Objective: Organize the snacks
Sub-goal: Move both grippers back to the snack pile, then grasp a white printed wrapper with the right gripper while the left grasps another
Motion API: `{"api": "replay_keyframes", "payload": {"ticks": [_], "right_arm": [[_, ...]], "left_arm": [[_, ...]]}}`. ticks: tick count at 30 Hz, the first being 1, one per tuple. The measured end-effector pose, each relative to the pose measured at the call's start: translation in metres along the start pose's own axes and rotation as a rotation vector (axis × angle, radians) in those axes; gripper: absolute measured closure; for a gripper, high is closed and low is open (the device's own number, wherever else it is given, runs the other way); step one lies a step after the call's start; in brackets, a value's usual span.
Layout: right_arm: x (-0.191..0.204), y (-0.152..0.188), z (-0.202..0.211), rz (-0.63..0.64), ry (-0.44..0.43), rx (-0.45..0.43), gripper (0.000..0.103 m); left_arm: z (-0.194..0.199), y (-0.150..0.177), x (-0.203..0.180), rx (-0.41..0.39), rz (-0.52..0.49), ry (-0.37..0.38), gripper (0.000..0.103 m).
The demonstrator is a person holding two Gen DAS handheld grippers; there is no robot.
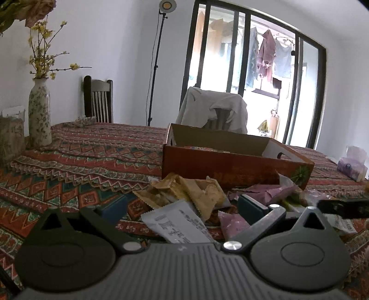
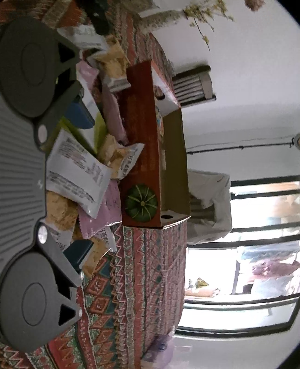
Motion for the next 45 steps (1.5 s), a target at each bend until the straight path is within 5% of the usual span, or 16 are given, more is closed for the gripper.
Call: {"api": "replay_keyframes", "payload": {"ticks": [10, 22, 30, 45], "right_arm": [[0.01, 0.002, -0.022, -0.008, 0.053, 0.012, 0.01], [0.01, 0.011, -0.016, 0.02, 0.044, 0.016, 0.046], [0.006, 0.013, -0.009, 0.018, 0.007, 0.003, 0.059], [-0.006, 0.012, 0.021, -0.001, -0.008, -0.107, 0.061]], "left_arm": [[-0.001, 0.001, 0.007, 0.005, 0.041, 0.002, 0.0], [0.0, 0.002, 0.007, 0.001, 0.049, -0.007, 0.0], [0.0, 0.002, 0.007, 0.001, 0.063, -0.009, 0.0], [-0.004, 0.0, 0.009, 0.043, 0.077, -0.02, 0.0]]}}
Point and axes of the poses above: each gripper's, at about its wrist camera, not at the fingertips, and z roughly against the way its jaws point, x to its left, y to its underside, the point moved 1 cm from there along -z, roughly the way its jaws point, and after that the axes turned 9 degrees about -z, right-handed, at the moved point
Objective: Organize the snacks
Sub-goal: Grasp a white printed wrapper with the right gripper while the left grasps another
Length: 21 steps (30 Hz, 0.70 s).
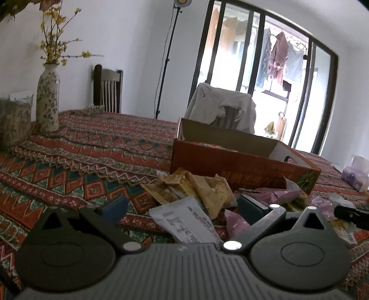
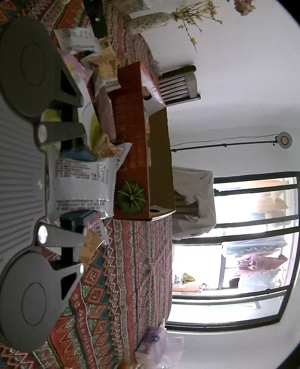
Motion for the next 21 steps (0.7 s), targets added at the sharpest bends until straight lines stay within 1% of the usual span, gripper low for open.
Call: {"api": "replay_keyframes", "payload": {"ticks": [3, 6, 8, 11, 15, 16, 18, 20, 21], "right_arm": [[-0.003, 0.0, 0.003, -0.008, -0.006, -0.005, 0.061], [-0.006, 0.0, 0.004, -0.014, -0.009, -0.008, 0.061], [-0.007, 0.001, 0.004, -0.018, -0.01, -0.006, 0.061], [-0.008, 0.002, 0.004, -0.022, -0.011, -0.004, 0.061], [-0.009, 0.003, 0.004, -0.027, -0.016, -0.003, 0.061], [-0.009, 0.003, 0.005, -0.027, -0.016, -0.004, 0.061], [-0.01, 0.003, 0.005, -0.029, -0.015, -0.004, 0.061], [-0.012, 0.003, 0.005, -0.033, -0.013, -0.005, 0.061], [-0.012, 0.003, 0.006, -0.036, -0.012, -0.005, 0.061]], "left_arm": [[-0.004, -0.003, 0.0, 0.046, -0.001, 0.022, 0.0], [-0.007, -0.005, -0.004, 0.075, -0.025, 0.015, 0.0], [-0.01, -0.006, -0.01, 0.104, -0.063, -0.006, 0.0], [-0.018, -0.008, -0.018, 0.155, -0.104, -0.065, 0.0], [-0.033, -0.009, -0.02, 0.229, -0.077, -0.107, 0.0], [-0.037, -0.009, -0.021, 0.25, -0.073, -0.139, 0.0], [-0.043, -0.007, -0.02, 0.283, -0.05, -0.179, 0.0], [-0.047, -0.003, -0.015, 0.322, -0.001, -0.193, 0.002], [-0.046, -0.002, -0.015, 0.318, 0.005, -0.2, 0.005]]}}
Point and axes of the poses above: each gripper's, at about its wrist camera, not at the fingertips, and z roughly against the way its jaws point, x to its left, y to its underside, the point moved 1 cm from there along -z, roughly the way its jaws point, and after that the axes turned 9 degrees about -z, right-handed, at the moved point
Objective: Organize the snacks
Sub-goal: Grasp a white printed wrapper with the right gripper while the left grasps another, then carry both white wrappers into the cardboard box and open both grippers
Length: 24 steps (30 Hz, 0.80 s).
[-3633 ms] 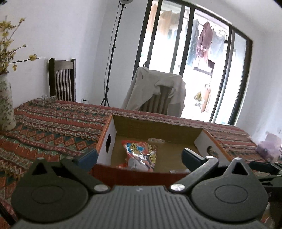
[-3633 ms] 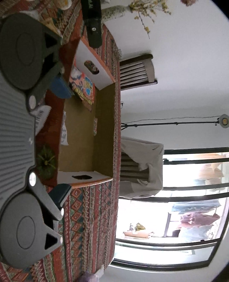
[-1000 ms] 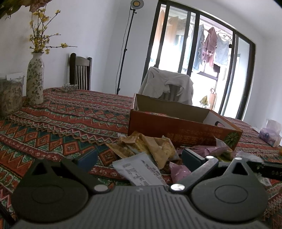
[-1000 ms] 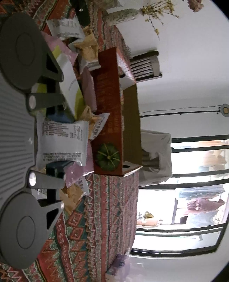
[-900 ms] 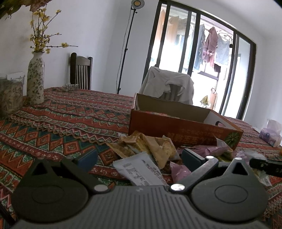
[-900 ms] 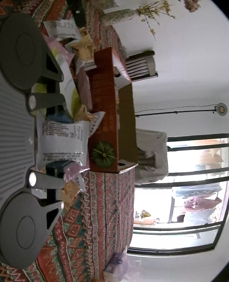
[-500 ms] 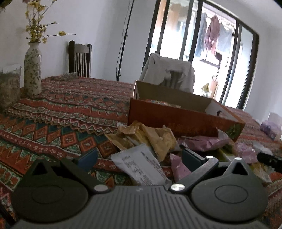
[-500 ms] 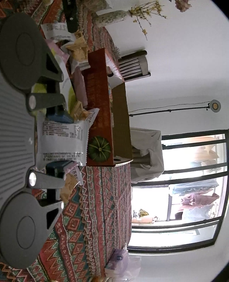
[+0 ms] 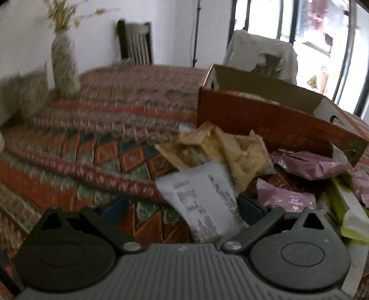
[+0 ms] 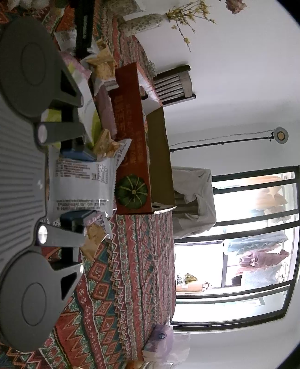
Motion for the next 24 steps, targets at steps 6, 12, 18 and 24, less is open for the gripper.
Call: {"api": "replay_keyframes", "payload": {"ticks": [6, 12, 18, 24], "right_arm": [[-0.003, 0.001, -0.001, -0.011, -0.001, 0.005, 0.061], [-0.003, 0.002, 0.0, -0.009, -0.011, 0.004, 0.061], [-0.003, 0.0, 0.003, -0.007, -0.015, -0.01, 0.061], [0.0, -0.005, 0.005, 0.002, -0.019, -0.033, 0.061]], "left_arm": [[0.018, 0.007, -0.001, -0.034, -0.015, 0.015, 0.057], [0.027, 0.014, 0.005, -0.059, -0.01, 0.05, 0.06], [0.04, 0.013, 0.015, -0.108, 0.003, 0.062, 0.06], [0.054, 0.0, 0.014, -0.183, 0.001, 0.088, 0.06]]}}
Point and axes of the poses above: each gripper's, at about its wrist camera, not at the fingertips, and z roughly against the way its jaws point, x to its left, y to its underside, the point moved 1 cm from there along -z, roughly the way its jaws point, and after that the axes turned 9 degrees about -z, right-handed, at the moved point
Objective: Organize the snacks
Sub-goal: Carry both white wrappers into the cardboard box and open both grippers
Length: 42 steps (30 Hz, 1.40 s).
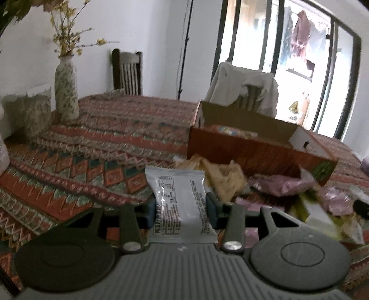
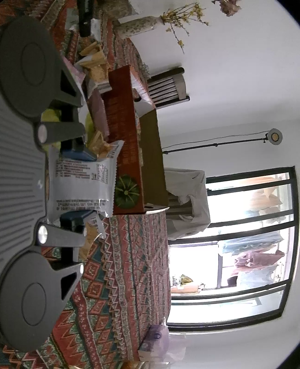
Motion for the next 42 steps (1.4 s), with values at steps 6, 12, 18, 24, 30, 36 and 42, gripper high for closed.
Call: {"api": "replay_keyframes", "payload": {"ticks": [6, 12, 18, 24, 30, 36, 42], "right_arm": [[0.007, -0.013, -0.002, 0.023, -0.007, -0.039, 0.061], [0.017, -0.036, -0.01, 0.031, -0.033, -0.084, 0.061], [0.03, -0.064, -0.029, 0.042, -0.049, -0.125, 0.061], [0.042, -0.093, -0.061, 0.041, -0.057, -0.139, 0.061], [0.052, -0.117, -0.099, 0.036, -0.049, -0.139, 0.061], [0.052, -0.128, -0.144, -0.001, -0.023, -0.121, 0.061], [0.039, -0.114, -0.172, -0.022, -0.011, -0.094, 0.061]], "left_arm": [[-0.002, -0.02, -0.009, -0.048, -0.008, 0.031, 0.06], [-0.01, -0.048, -0.022, -0.092, -0.018, 0.056, 0.06], [-0.025, -0.08, -0.037, -0.13, -0.026, 0.073, 0.06], [-0.049, -0.109, -0.048, -0.144, -0.019, 0.085, 0.06], [-0.079, -0.134, -0.06, -0.157, -0.002, 0.088, 0.06], [-0.113, -0.15, -0.061, -0.16, 0.079, 0.088, 0.06], [-0.143, -0.14, -0.063, -0.165, 0.07, 0.068, 0.06]]}}
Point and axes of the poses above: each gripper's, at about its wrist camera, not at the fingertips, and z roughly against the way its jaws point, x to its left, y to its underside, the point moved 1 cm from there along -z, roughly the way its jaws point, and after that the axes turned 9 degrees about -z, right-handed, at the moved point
